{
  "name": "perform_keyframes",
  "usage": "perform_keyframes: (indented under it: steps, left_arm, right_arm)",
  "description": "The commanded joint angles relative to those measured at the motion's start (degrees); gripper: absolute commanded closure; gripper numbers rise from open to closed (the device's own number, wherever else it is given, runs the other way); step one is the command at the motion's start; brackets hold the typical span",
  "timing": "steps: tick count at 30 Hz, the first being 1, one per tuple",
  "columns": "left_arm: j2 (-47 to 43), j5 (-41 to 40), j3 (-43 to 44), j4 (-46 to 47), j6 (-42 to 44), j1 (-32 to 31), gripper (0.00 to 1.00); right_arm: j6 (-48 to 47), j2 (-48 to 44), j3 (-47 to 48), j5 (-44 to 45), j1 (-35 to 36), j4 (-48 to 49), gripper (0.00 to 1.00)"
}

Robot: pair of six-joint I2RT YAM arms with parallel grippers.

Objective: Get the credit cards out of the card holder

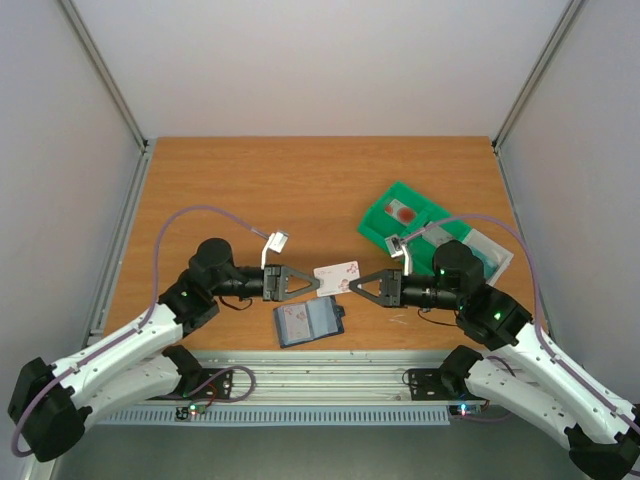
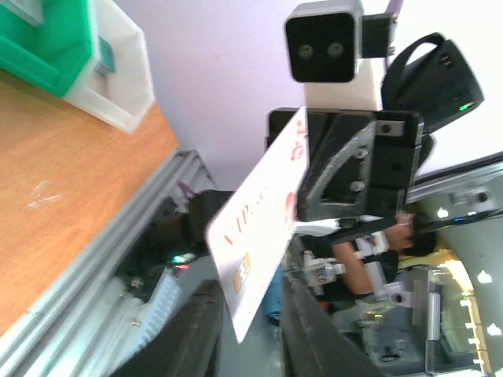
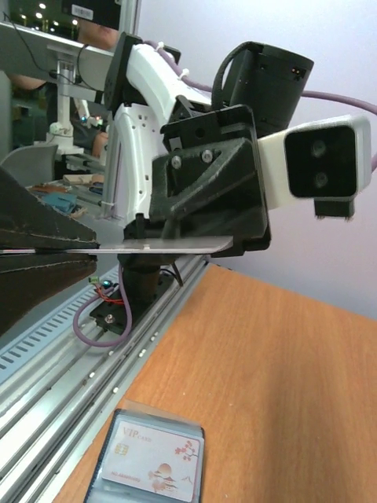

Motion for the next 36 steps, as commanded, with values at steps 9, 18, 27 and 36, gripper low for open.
perform_keyframes:
  steps: [9, 18, 27, 36]
  left_arm:
    - [-4.3, -21.6, 11.5, -39.1, 21.1, 0.5, 0.12]
    - [-2.8, -36.8, 13.4, -50.2, 24.9, 0.4, 0.01]
    - [1.7, -36.7, 6.7, -49.7, 22.6, 0.4, 0.02]
    - [3.1, -33.5, -1.8, -41.0, 18.5, 0.4, 0.05]
  right_arm:
    - [-3.1, 1.2, 3.5, 15.6, -0.3, -7.4, 0.99]
    - [-6.9, 12.4, 10.2, 33.2, -1.1, -11.5, 0.99]
    - [-8.9, 25.3, 14.9, 36.8, -11.1, -7.0, 0.99]
    - [-8.9, 31.1, 15.2, 36.9, -22.0, -6.0, 0.99]
